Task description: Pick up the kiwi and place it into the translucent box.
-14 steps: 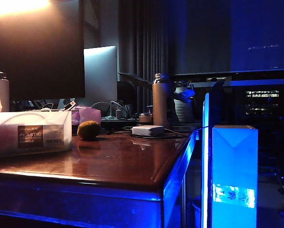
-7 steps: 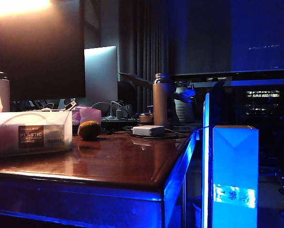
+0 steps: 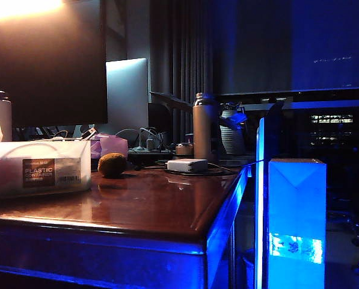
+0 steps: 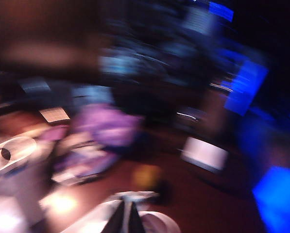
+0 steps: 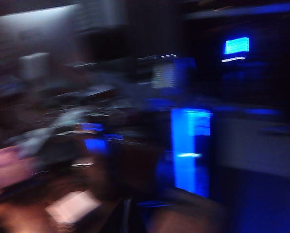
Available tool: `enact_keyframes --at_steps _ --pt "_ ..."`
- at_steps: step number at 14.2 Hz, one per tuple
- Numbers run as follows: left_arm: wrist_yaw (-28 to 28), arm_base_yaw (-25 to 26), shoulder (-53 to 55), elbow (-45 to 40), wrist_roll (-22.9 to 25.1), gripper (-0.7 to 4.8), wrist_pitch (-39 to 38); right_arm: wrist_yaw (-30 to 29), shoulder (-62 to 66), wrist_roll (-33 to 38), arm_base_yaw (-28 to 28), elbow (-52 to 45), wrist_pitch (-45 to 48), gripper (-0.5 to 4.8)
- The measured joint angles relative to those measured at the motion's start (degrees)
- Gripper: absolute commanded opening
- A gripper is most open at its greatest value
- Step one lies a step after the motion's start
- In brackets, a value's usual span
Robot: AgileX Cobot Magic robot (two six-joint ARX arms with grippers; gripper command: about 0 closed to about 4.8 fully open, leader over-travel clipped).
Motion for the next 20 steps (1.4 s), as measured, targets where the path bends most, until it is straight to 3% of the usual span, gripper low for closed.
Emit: enact_keyframes --at_steps 2,4,7,9,12,17,20 --pt "8.3 1.3 5.0 7.1 2.8 -0.03 -6.9 -11.1 12.1 0.0 0.2 12.0 -0.6 -0.01" --pt "12.3 3.5 8.8 9.7 3.3 -0.03 -10.7 -18.4 22.8 0.0 0.2 23.4 -5.3 -0.01" --pt "8.6 4.7 12.4 9.7 3.4 -0.03 -12.6 -25.1 37.9 0.0 1.2 37.0 -12.3 -0.01" --pt "5.5 3.2 13.3 9.6 -0.3 -0.03 -12.5 -29.3 46.2 0.0 2.8 42.7 -13.1 -0.01" --pt "5.6 3.0 13.2 9.7 -1.1 -0.03 -7.1 -29.1 53.7 -1.3 7.6 44.3 -10.7 -0.01" --pt "3.9 2.8 13.2 9.7 -1.0 -0.03 -6.5 -13.5 67.5 -1.5 18.1 44.7 4.6 -0.01" --pt "4.0 2.8 13.1 9.7 -1.0 -0.03 -6.5 -12.2 79.3 -1.5 20.2 58.5 5.0 -0.01"
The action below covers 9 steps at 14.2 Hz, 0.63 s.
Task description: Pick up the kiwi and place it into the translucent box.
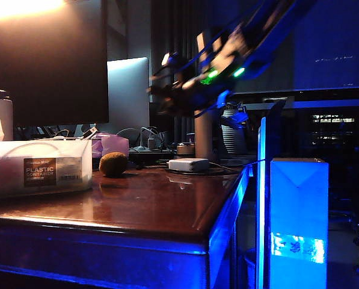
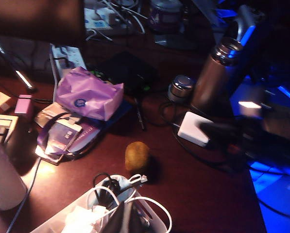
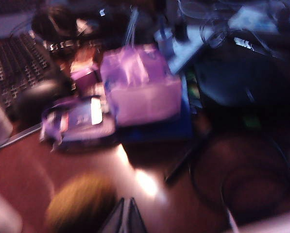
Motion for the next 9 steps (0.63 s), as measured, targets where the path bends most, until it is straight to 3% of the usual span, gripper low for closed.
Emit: enact_keyframes --at_steps 5,9 --pt "0.0 0.0 0.0 0.0 0.0 -0.03 -1.4 0.0 12.4 0.2 0.7 17.3 -4.8 -0.01" --pt "0.0 0.0 0.0 0.0 0.0 -0.03 -2.2 0.2 17.4 0.2 2.3 22.2 -3.2 -0.01"
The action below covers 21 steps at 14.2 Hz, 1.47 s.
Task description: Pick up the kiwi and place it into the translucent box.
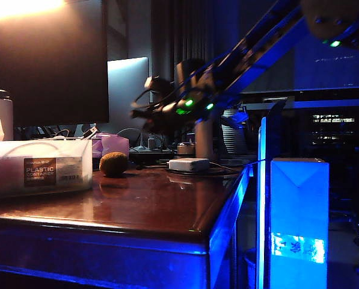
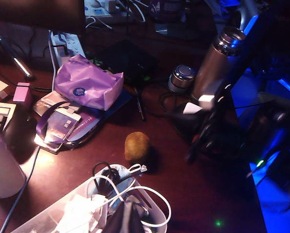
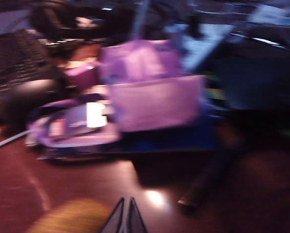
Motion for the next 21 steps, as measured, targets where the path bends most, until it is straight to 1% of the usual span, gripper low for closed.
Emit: enact_keyframes --at_steps 4,6,11,12,16,17,18,20,21 --pt "0.0 0.0 0.0 0.0 0.1 -0.03 -0.9 -0.1 1.7 -1.4 4.2 0.0 2.7 -0.01" --pt "0.0 0.0 0.0 0.0 0.2 -0.03 -1.4 1.0 2.9 -2.2 5.6 0.0 1.5 -0.01" --pt "0.1 0.0 0.0 0.0 0.4 -0.03 -2.8 6.0 3.1 -4.2 5.5 0.0 -2.1 -0.01" --pt "0.1 0.0 0.0 0.0 0.5 -0.03 -3.0 6.2 3.1 -4.4 5.5 0.1 -2.6 -0.01" --pt "0.1 0.0 0.0 0.0 0.5 -0.03 -3.1 6.3 3.1 -7.3 5.5 4.3 -11.3 -0.01" --pt "0.1 0.0 0.0 0.0 0.5 -0.03 -3.2 6.4 3.2 -8.4 5.4 6.8 -15.2 -0.01" --pt "0.1 0.0 0.0 0.0 0.5 -0.03 -3.3 6.4 3.3 -9.1 5.4 9.0 -17.1 -0.01" --pt "0.1 0.0 0.0 0.0 0.6 -0.03 -3.9 6.4 3.3 -10.2 5.5 12.5 -19.1 -0.01" --pt "0.1 0.0 0.0 0.0 0.6 -0.03 -3.9 6.4 3.2 -10.3 5.4 12.7 -19.0 -0.01"
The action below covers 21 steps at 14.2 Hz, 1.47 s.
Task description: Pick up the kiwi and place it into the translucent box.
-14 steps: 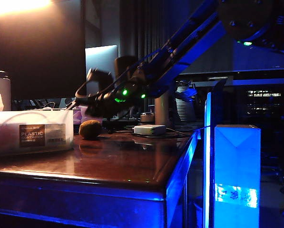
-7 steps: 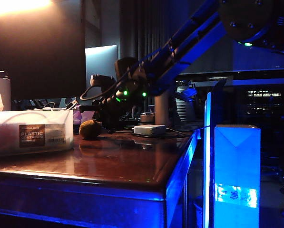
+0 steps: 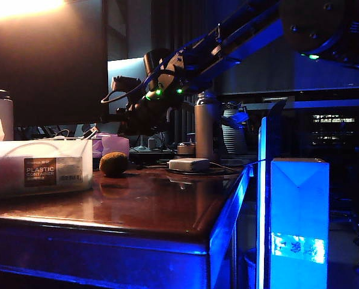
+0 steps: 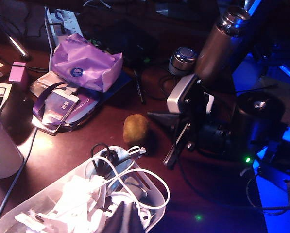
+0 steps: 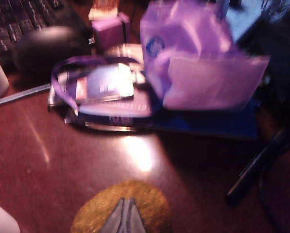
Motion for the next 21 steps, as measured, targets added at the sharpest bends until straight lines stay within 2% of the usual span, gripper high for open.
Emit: enact_keyframes --at_steps 5,16,21 --pt "0.0 0.0 0.0 0.0 0.0 -0.03 -0.4 0.0 0.6 -0.2 -0.2 -0.2 2.4 -0.01" --pt "0.0 0.0 0.0 0.0 0.0 -0.03 -0.6 -1.5 2.6 -4.7 0.0 -0.4 -1.9 -0.01" --pt "0.0 0.0 0.0 0.0 0.0 -0.03 -0.9 0.0 1.9 -8.6 0.0 0.1 -9.4 -0.01"
